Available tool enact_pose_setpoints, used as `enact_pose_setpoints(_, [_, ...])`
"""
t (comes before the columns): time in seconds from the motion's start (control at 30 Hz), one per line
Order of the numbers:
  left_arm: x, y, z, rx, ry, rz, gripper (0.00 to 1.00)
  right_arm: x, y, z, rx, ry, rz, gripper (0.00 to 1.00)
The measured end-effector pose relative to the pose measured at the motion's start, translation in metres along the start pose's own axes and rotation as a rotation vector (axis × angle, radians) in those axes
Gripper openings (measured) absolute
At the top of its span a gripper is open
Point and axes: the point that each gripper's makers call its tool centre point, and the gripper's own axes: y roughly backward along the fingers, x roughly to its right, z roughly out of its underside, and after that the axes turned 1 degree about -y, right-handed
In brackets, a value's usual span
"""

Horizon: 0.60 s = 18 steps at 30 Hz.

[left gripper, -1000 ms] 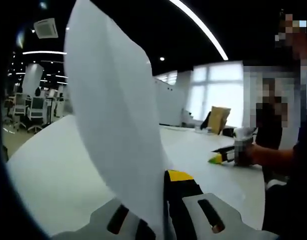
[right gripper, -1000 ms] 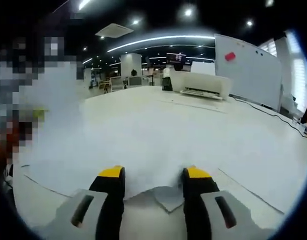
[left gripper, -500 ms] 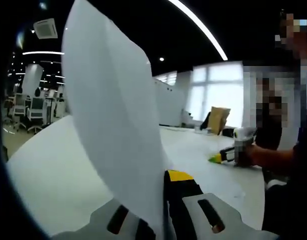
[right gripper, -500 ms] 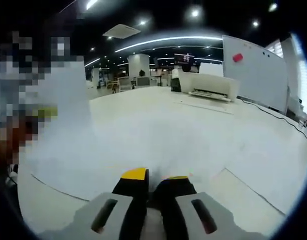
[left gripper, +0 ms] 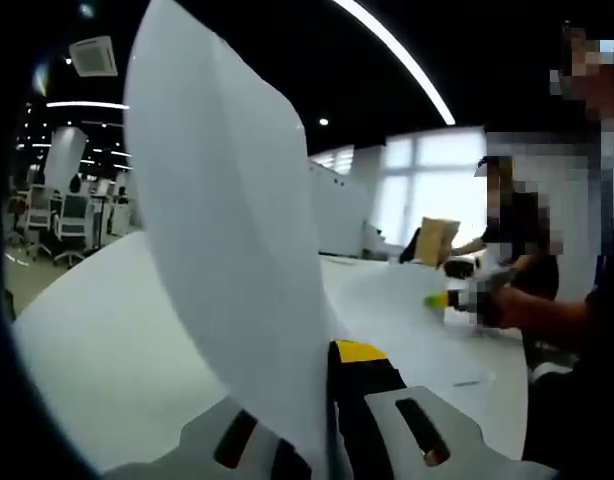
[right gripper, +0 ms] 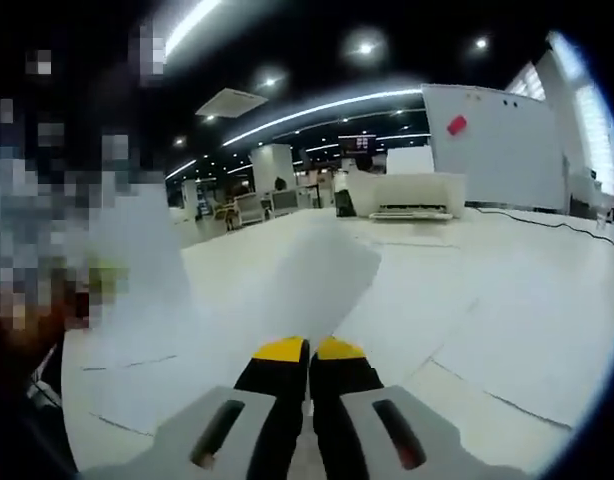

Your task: Organize the stack of printing papers by aligning and flattening the scattered papers on the table

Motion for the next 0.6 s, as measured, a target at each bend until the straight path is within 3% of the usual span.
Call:
enact_pose_setpoints(0.33, [0.0, 0.001, 0.0, 0.005, 0.0, 0.004, 0.06, 0.007, 0.019, -0.032, 0.107, -0.019, 0.001, 0.0])
enact_pose_setpoints(0.6, [0.001, 0.001, 0.0, 0.005, -0.004, 0.007, 0.06, 0.004, 0.04, -0.061, 0.231, -0.041, -0.057, 0.0])
